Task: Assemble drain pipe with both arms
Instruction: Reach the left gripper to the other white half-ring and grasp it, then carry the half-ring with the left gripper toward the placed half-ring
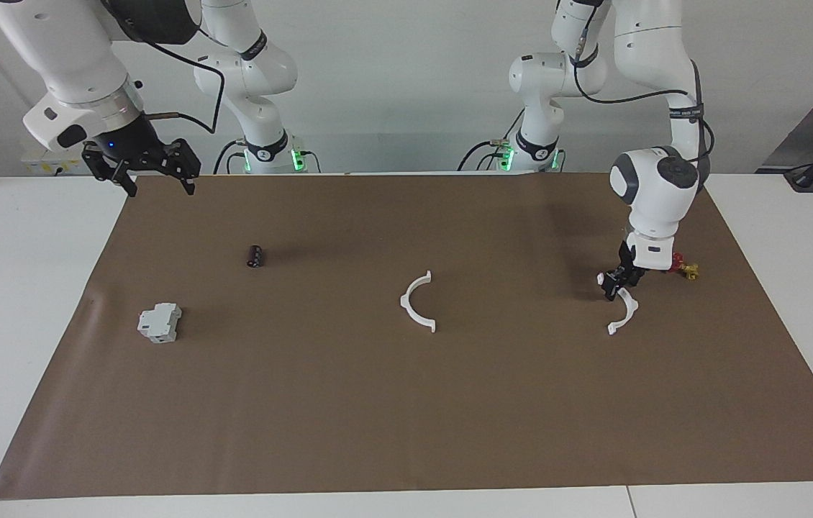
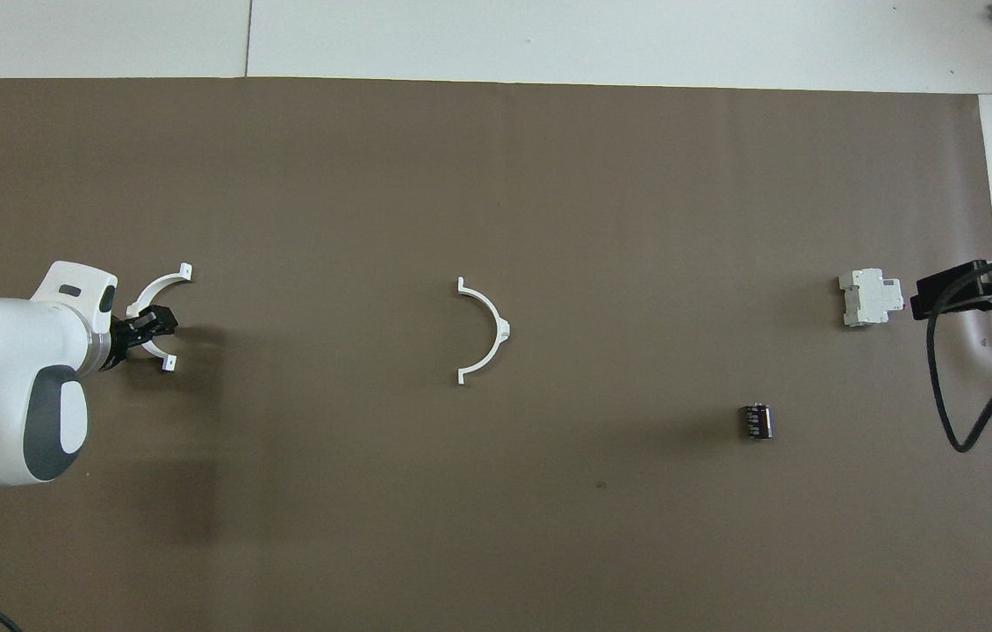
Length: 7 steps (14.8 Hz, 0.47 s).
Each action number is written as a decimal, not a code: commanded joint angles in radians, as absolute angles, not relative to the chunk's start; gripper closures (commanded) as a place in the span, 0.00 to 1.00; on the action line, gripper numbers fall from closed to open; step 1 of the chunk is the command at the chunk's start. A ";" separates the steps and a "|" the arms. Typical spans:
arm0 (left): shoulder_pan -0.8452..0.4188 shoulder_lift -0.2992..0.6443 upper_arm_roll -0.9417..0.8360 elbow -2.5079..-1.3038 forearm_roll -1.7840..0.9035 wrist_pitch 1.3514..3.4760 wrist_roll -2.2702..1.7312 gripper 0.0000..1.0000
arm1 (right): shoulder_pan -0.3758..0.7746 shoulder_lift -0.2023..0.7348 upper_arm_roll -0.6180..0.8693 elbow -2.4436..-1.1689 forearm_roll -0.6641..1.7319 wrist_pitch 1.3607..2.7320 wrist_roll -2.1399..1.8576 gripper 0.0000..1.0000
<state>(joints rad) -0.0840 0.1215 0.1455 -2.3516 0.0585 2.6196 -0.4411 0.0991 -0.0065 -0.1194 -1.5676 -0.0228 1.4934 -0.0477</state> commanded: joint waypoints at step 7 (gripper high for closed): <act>-0.097 0.126 0.144 -2.352 0.049 2.640 -0.436 0.61 | 0.094 -0.008 -0.114 -1.565 -0.026 1.477 -0.029 0.00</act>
<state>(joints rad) -0.0867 0.1211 0.1392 -2.3490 0.0585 2.6245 -0.4408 0.0990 -0.0065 -0.1194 -1.5676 -0.0228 1.4934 -0.0477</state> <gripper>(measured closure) 0.551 0.000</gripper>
